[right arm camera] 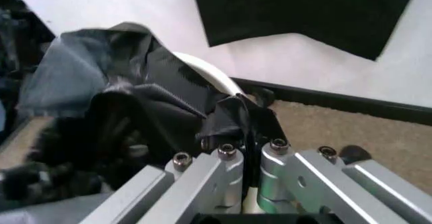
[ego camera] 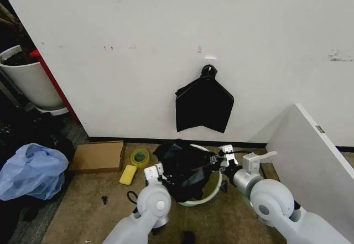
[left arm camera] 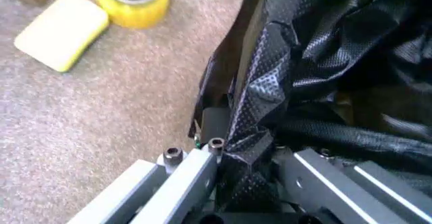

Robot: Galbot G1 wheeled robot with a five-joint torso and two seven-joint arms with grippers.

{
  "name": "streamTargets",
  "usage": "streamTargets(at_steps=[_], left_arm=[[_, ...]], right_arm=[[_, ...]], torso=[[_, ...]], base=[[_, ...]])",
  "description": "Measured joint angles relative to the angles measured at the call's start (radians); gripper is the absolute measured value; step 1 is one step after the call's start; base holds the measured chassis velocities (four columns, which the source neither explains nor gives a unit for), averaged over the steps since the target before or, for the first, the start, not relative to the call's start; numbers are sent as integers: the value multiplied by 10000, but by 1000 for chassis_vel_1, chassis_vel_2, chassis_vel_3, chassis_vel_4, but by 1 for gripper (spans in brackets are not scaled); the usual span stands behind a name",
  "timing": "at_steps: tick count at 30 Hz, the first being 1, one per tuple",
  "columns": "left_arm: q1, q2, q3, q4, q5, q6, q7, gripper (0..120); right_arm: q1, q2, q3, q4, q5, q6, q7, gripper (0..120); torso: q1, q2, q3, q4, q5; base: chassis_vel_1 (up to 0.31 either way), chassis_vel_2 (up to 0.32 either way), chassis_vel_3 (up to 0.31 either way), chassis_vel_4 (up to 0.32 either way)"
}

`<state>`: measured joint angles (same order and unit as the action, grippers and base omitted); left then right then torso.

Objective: Place the garbage bag over the trash bin.

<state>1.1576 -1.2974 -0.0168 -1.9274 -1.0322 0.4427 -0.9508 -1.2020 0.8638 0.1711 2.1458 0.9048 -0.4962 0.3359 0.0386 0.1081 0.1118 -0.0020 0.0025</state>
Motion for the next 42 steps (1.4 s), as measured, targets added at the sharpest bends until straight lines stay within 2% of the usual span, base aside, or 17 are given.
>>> streamTargets(at_steps=[6, 15, 24, 30, 32, 34, 38, 40, 42], left_arm=[[375, 45, -447, -299, 73, -225, 87, 0], [790, 175, -644, -674, 130, -357, 241, 0], [976, 309, -717, -962, 88, -453, 401, 0], [1038, 319, -717, -998, 125, -415, 403, 0], [1069, 315, -716, -1014, 139, -375, 398, 0], [1071, 314, -717, -1017, 141, -372, 398, 0], [1145, 330, -737, -1098, 177, -343, 391, 0], [1166, 334, -745, -1118, 180, -343, 391, 0], [1339, 353, -787, -1271, 201, -337, 388, 0]], right_arm=[[-20, -21, 86, -173, -40, 12, 111, 0], [32, 149, 134, -924, -286, 243, 24, 0], [-31, 221, 194, -1491, -371, 684, -718, 0], [-270, 206, 88, -1186, -918, 788, -952, 0], [-518, 131, 16, -887, -1725, 1131, -1177, 8], [-560, 118, 12, -849, -1839, 1199, -1212, 10], [-1290, -180, 162, -273, -3259, 2241, -1850, 30], [-1321, -209, 166, -251, -3366, 2341, -1899, 32], [-1393, -340, 142, -241, -3914, 3049, -2019, 41]], torso=[[0, 0, 0, 2, 0], [0, 0, 0, 1, 1], [0, 0, 0, 1, 1], [0, 0, 0, 1, 1], [0, 0, 0, 1, 0], [0, 0, 0, 1, 1], [-1, 0, -1, -2, 0], [0, 0, -1, -3, 0], [0, 0, 0, 4, 1]], base=[[0, 0, 0, 0], [0, 0, 0, 0], [0, 0, 0, 0], [0, 0, 0, 0], [0, 0, 0, 0], [0, 0, 0, 0], [0, 0, 0, 0], [0, 0, 0, 0], [0, 0, 0, 0]])
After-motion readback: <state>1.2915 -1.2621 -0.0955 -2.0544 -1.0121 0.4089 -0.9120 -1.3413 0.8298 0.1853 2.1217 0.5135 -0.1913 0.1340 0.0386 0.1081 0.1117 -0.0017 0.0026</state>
